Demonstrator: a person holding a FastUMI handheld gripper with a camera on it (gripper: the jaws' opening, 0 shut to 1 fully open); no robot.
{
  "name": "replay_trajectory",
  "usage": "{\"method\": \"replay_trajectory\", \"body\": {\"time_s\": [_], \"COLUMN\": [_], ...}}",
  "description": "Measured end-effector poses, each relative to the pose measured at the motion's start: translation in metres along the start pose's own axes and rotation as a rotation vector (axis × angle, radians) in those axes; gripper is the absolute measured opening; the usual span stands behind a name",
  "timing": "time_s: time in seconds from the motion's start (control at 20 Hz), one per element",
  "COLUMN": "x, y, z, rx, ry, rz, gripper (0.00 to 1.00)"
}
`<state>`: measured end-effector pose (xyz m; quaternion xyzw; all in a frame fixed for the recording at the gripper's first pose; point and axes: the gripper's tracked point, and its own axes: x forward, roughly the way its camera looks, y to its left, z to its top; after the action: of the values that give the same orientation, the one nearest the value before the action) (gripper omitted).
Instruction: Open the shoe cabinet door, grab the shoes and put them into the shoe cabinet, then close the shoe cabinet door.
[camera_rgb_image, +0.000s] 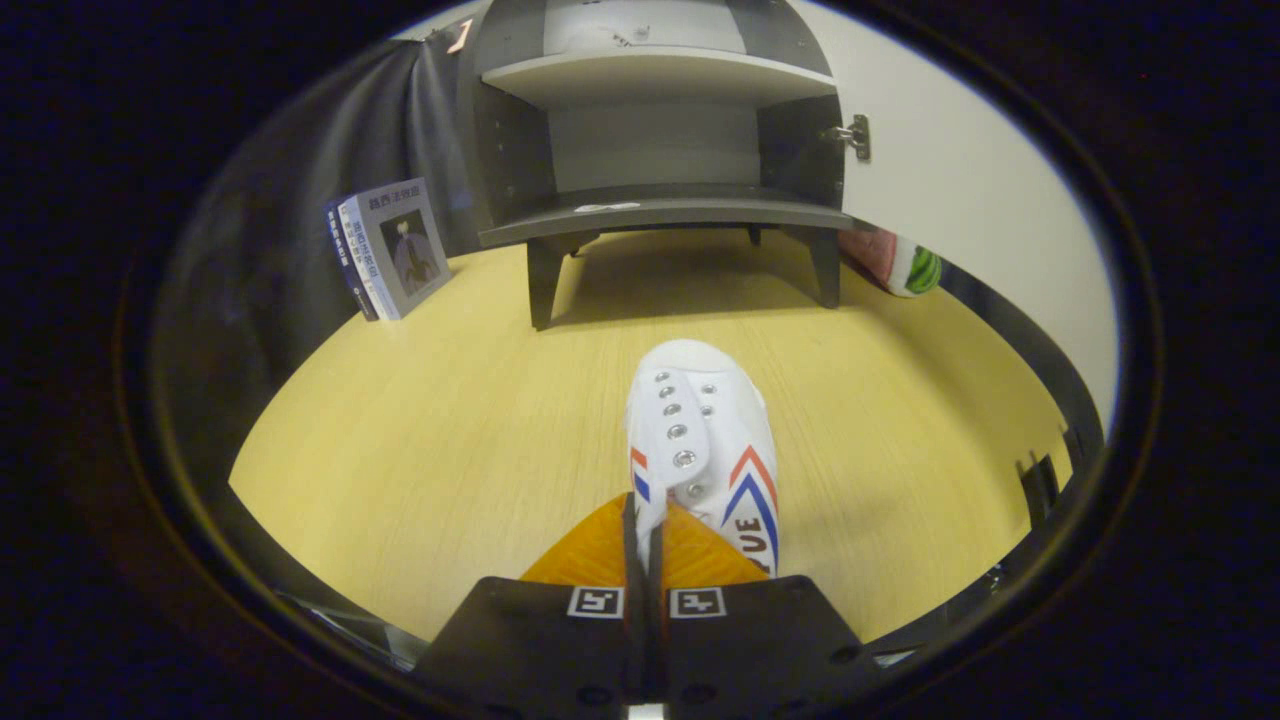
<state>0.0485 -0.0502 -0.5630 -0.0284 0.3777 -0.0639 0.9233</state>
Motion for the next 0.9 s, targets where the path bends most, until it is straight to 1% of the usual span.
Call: {"method": "replay_trajectory", "body": {"time_s": [0.4, 0.6, 0.75, 0.9], "x": [-0.022, -0.036, -0.052, -0.073], "y": [0.001, -0.001, -0.003, -0.005], "z": [0.040, 0.056, 0.081, 0.119], "rx": [0.014, 0.047, 0.056, 0.072], "ry": [-0.065, -0.089, -0.135, -0.196], "rz": [0.004, -0.009, -0.028, -0.043], "gripper": [0.02, 0.02, 0.02, 0.02]}}
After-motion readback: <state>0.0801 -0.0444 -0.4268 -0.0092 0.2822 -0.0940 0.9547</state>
